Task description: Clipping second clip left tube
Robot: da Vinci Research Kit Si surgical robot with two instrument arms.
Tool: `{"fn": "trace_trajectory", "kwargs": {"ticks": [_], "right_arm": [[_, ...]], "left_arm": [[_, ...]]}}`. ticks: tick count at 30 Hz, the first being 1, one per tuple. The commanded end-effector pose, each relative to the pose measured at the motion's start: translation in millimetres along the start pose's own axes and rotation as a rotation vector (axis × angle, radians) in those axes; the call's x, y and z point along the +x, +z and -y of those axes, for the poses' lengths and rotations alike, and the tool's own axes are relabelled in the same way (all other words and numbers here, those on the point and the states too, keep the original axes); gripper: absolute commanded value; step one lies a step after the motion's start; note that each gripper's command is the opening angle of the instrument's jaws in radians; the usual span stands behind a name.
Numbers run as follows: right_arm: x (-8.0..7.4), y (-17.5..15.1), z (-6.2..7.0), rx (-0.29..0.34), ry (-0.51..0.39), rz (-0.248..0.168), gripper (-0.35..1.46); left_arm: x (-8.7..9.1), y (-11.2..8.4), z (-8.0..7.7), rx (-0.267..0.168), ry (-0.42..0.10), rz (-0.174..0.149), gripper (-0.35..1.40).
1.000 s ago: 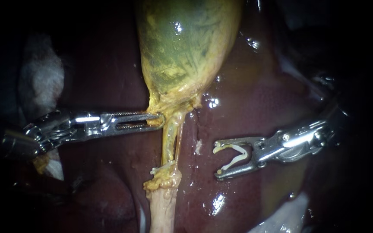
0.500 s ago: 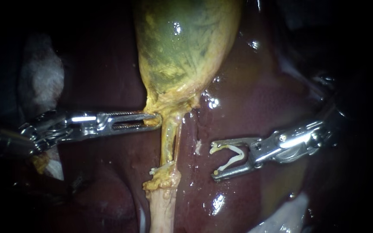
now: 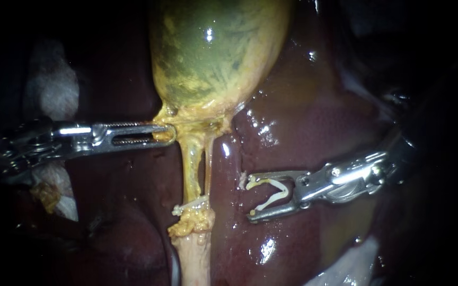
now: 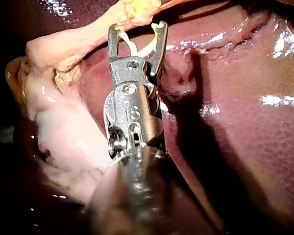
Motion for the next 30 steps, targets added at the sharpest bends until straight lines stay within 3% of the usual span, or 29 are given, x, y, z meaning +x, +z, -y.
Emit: {"fn": "trace_trajectory", "kwargs": {"ticks": [1, 5, 10, 16, 21, 30], "right_arm": [[0.2, 0.3, 0.0, 0.003, 0.016, 0.000, 0.58], [1.2, 2.1, 0.0, 0.006, 0.104, -0.004, 0.58], [2.8, 5.1, -0.3, 0.008, 0.290, -0.010, 0.58], [4.0, 8.0, -1.2, 0.002, 0.403, -0.018, 0.59], [3.8, 8.8, -2.4, -0.001, 0.469, -0.020, 0.58], [2.2, 8.8, -3.6, -0.002, 0.491, -0.020, 0.54]], "left_arm": [[0.0, 0.0, -0.1, 0.001, 0.000, -0.001, -0.35], [-0.1, 0.0, -0.3, 0.002, 0.000, 0.002, -0.35], [-0.1, 0.1, -0.4, 0.003, 0.000, 0.001, -0.35], [-0.1, 0.1, -0.4, 0.004, 0.000, 0.001, -0.35], [-0.1, 0.1, -0.5, 0.004, -0.001, 0.001, -0.35], [-0.2, 0.2, -0.7, 0.005, -0.001, 0.000, -0.35]]}}
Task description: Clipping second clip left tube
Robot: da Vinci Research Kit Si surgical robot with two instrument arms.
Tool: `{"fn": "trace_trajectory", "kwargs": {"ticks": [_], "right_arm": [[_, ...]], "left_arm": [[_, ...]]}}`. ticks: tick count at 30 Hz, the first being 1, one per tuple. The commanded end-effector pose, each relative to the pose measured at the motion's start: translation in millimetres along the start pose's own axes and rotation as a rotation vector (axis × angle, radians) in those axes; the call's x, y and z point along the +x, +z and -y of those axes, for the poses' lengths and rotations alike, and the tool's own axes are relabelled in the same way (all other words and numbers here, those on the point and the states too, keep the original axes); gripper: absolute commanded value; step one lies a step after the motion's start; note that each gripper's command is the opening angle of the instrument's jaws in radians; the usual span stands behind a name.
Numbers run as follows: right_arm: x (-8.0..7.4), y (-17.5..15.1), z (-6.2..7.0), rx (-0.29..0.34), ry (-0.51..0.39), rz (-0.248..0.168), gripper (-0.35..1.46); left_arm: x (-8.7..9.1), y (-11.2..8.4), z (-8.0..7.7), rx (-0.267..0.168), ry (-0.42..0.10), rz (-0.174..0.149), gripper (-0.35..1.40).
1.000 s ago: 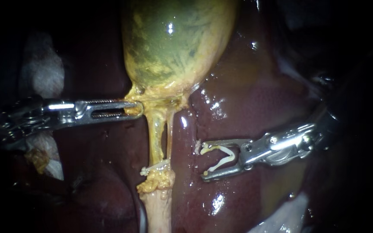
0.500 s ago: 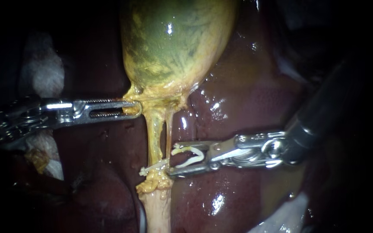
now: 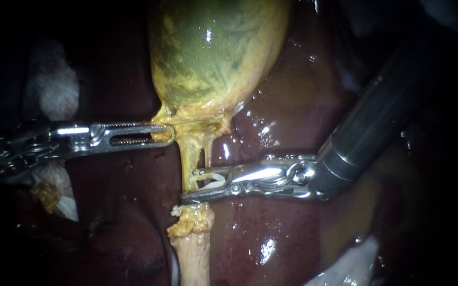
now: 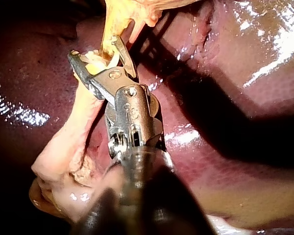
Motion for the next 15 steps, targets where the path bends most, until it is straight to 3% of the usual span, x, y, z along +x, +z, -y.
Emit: {"fn": "trace_trajectory", "kwargs": {"ticks": [1, 15], "right_arm": [[-0.2, 0.0, -0.2, -0.001, -0.001, -0.001, 0.54], [-1.0, -0.5, -2.3, -0.028, 0.028, -0.023, 0.53]], "left_arm": [[0.0, 0.0, -0.1, 0.001, 0.000, -0.001, -0.35], [0.0, 0.1, -0.7, 0.003, -0.001, -0.002, -0.35]]}}
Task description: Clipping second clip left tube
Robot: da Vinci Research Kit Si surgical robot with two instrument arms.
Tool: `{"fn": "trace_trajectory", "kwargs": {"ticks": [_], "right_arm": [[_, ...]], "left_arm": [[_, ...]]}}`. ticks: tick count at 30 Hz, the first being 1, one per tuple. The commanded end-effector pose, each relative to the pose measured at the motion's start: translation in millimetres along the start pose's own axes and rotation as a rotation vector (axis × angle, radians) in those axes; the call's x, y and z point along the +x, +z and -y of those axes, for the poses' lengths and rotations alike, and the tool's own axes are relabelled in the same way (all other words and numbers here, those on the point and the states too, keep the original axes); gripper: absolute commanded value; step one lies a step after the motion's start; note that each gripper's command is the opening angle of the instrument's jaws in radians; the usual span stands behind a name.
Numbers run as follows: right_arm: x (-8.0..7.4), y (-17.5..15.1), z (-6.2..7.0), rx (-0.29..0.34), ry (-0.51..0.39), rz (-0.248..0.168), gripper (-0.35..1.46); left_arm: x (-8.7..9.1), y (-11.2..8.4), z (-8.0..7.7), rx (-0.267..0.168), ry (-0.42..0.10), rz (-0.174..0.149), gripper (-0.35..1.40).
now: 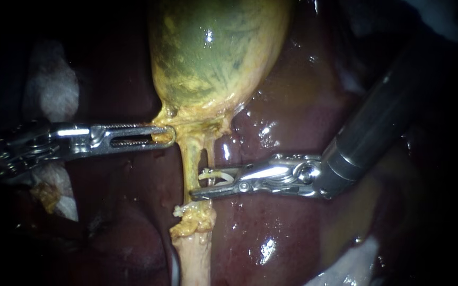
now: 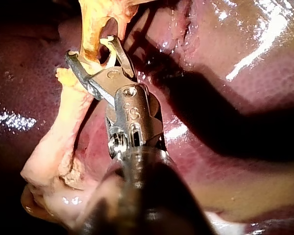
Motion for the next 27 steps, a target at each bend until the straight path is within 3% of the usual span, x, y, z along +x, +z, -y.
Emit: {"fn": "trace_trajectory", "kwargs": {"ticks": [1, 6, 13, 27], "right_arm": [[0.0, 0.1, 0.0, 0.000, 0.000, 0.000, 0.52], [0.1, 0.7, 0.1, -0.014, 0.000, 0.016, 0.51], [0.1, 2.2, 0.1, -0.075, 0.001, 0.088, 0.50], [0.6, 4.3, 0.6, -0.075, 0.011, 0.102, 0.48]], "left_arm": [[0.0, 0.0, 0.0, 0.001, 0.000, 0.000, -0.35], [0.0, 0.1, -0.2, 0.002, 0.000, -0.001, -0.35], [0.0, 0.1, -0.2, 0.002, -0.001, -0.001, -0.35], [0.0, 0.2, -0.3, 0.003, -0.001, -0.001, -0.35]]}}
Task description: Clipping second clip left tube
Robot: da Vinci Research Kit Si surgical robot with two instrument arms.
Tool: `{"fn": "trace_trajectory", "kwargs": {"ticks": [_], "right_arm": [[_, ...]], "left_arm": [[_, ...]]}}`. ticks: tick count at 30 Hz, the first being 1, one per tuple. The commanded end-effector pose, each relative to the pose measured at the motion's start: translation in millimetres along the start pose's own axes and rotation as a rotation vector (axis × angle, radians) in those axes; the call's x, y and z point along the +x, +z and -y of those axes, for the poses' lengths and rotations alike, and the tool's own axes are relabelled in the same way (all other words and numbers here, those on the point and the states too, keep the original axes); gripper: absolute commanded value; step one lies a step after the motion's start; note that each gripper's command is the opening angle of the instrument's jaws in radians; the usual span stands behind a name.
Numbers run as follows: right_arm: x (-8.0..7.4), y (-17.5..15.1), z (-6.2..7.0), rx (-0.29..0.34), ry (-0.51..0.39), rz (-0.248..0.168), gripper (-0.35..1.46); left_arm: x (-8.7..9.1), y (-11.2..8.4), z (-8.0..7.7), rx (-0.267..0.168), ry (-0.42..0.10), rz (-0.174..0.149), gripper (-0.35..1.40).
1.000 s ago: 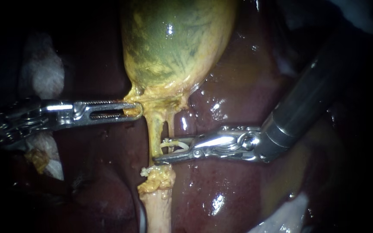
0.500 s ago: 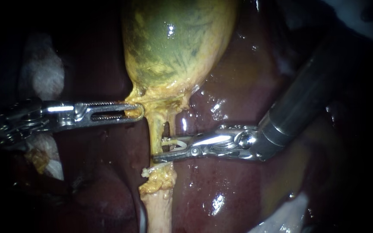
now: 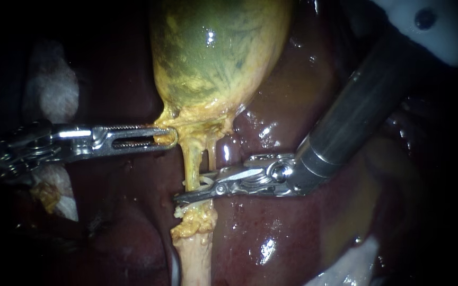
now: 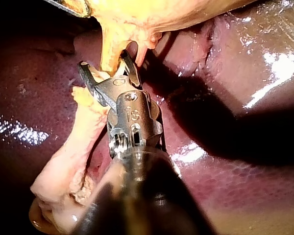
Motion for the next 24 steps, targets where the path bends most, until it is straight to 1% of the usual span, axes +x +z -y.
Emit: {"fn": "trace_trajectory", "kwargs": {"ticks": [1, 8, 19, 22, 24], "right_arm": [[-0.1, 0.1, 0.0, -0.002, -0.007, 0.003, 0.47], [-0.2, 1.0, 0.0, 0.003, -0.015, 0.021, 0.44], [-0.2, 1.7, 0.0, 0.009, -0.022, 0.026, 0.42], [-0.2, 1.7, -0.1, 0.014, -0.023, 0.030, 0.38], [-0.3, 1.7, -0.2, 0.017, -0.025, 0.036, 0.32]], "left_arm": [[0.0, 0.0, 0.0, 0.000, 0.000, 0.000, -0.35], [0.0, 0.0, 0.0, 0.000, 0.000, 0.000, -0.35], [0.0, 0.0, 0.0, 0.000, 0.000, 0.000, -0.35], [0.0, 0.0, 0.0, 0.000, 0.000, 0.000, -0.35], [0.0, 0.0, 0.0, 0.000, 0.000, 0.000, -0.35]]}}
